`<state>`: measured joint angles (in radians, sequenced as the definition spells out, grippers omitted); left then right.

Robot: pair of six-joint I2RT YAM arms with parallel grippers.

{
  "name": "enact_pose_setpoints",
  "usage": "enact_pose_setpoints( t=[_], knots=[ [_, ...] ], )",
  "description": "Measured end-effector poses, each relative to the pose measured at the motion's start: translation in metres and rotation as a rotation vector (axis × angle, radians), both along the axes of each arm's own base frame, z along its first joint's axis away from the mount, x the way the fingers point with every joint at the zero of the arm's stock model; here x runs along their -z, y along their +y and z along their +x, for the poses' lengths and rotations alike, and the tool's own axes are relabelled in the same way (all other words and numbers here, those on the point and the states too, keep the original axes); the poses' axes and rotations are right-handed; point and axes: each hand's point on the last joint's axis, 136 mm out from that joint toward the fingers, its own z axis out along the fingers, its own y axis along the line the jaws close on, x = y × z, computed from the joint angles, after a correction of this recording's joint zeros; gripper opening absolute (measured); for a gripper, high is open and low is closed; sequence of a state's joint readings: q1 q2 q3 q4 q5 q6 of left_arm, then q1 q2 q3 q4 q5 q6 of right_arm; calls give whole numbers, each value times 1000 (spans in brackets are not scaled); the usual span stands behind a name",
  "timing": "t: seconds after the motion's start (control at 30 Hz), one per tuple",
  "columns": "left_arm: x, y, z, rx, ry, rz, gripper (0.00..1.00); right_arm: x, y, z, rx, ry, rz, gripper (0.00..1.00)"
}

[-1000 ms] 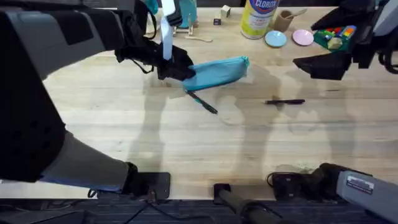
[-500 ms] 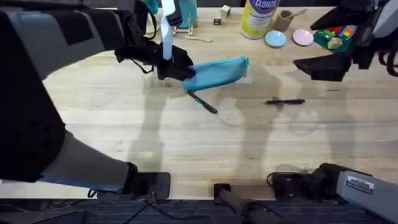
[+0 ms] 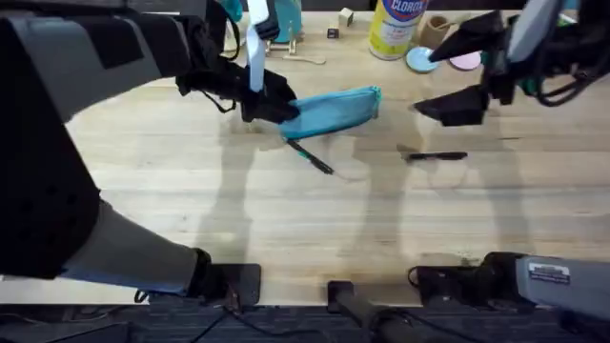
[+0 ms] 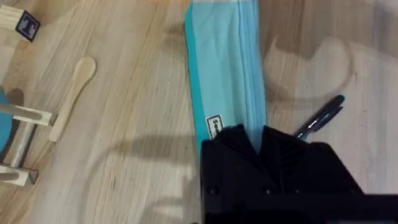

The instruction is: Unzip the bag, pick up the pens from the table one at a time and place them inside, then zip the bag closed.

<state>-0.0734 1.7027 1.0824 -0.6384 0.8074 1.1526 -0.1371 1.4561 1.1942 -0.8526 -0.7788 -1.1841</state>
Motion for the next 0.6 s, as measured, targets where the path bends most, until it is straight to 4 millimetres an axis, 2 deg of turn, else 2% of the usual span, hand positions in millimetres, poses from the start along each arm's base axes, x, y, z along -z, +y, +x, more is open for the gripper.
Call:
enact_pose_setpoints(
  t=[0.6],
  knots=[
    [0,0,0,0,0,0,44,58,32,25,-91,93,12,996]
  ],
)
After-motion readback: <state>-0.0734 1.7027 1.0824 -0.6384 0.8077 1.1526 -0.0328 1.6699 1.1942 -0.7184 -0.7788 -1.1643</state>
